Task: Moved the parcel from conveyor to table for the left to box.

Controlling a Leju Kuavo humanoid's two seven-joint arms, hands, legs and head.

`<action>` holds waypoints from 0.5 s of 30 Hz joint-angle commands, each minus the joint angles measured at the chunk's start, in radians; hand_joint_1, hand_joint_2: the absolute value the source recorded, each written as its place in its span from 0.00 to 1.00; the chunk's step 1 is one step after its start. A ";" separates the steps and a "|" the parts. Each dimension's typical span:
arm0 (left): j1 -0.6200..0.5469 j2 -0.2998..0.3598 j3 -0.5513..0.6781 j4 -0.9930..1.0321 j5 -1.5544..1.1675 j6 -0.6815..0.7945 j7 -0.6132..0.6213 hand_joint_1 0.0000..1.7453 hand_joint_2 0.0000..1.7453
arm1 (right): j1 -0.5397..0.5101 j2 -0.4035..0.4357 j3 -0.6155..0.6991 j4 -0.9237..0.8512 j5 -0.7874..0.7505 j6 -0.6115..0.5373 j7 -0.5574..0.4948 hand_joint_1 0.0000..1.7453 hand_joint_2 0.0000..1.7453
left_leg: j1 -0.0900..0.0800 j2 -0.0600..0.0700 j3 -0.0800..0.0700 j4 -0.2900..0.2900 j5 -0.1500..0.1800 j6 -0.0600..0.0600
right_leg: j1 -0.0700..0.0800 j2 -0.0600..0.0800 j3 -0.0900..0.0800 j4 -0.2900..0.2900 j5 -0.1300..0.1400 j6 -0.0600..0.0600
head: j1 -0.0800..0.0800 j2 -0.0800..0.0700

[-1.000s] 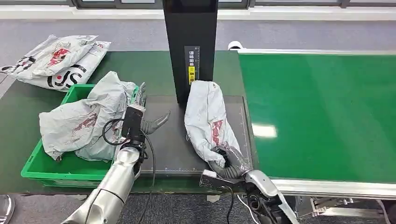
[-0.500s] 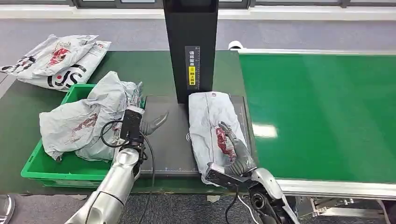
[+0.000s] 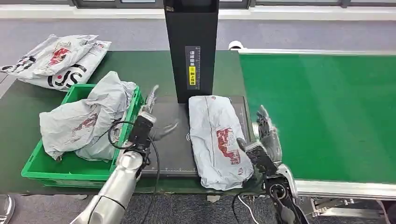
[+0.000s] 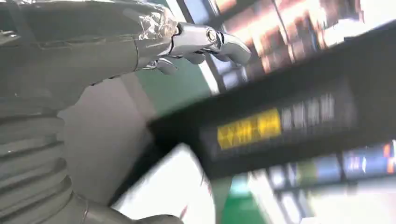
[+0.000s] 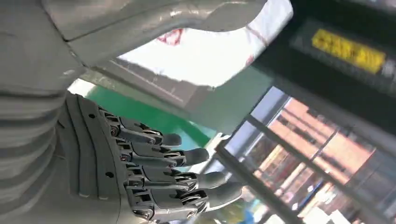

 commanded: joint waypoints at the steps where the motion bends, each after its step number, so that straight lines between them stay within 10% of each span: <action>1: -0.090 -0.014 -0.300 0.325 -0.214 -0.026 0.058 0.00 1.00 | -0.077 0.058 -0.201 0.073 -0.086 0.056 -0.007 0.00 1.00 | 0.000 -0.001 0.002 -0.001 0.001 0.000 | 0.000 -0.003 0.003 -0.002 0.000 -0.001 | 0.000 0.000; 15: -0.125 -0.032 -0.466 0.486 -0.443 -0.068 0.193 0.00 1.00 | -0.105 0.075 -0.198 0.067 -0.105 0.082 -0.004 0.00 1.00 | 0.001 0.003 0.003 -0.001 -0.001 0.000 | 0.001 0.001 0.003 -0.002 0.000 -0.001 | 0.000 0.000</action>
